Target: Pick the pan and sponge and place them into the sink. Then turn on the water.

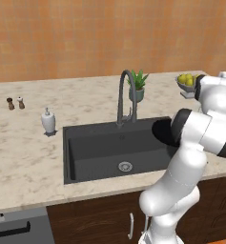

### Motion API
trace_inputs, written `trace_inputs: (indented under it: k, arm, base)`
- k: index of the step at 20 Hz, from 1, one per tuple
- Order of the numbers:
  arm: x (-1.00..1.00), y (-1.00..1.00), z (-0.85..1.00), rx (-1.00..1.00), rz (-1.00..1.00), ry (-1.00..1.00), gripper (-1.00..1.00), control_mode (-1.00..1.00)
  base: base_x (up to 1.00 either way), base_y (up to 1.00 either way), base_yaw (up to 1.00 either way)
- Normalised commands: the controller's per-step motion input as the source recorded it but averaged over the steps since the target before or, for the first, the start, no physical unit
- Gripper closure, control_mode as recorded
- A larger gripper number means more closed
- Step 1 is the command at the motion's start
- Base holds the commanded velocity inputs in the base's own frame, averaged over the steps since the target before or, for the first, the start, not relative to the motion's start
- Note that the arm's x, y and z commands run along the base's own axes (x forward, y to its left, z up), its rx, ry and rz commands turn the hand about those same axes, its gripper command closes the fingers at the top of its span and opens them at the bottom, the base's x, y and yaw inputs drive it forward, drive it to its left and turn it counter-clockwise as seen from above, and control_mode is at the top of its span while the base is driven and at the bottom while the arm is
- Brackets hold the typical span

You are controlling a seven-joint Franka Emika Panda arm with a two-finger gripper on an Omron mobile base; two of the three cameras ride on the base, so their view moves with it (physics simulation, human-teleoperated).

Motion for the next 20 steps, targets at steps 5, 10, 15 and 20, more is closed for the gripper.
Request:
trace_inputs:
  k: [5,10,15,20]
  arm:
    - [0.00,0.00,-0.02,-0.06,-0.06,-0.08,1.00,-1.00]
    - [0.01,0.00,0.00,-0.10,-0.02,0.03,1.00,-1.00]
    - [0.04,0.00,-0.03,-0.15,-0.03,0.08,1.00,-1.00]
    - [0.14,0.00,-0.40,-0.07,-0.02,0.00,1.00,-1.00]
  base:
    - [0.00,0.00,0.00]
    - [0.00,0.00,0.00]
    - [0.00,0.00,0.00]
    - [0.00,0.00,0.00]
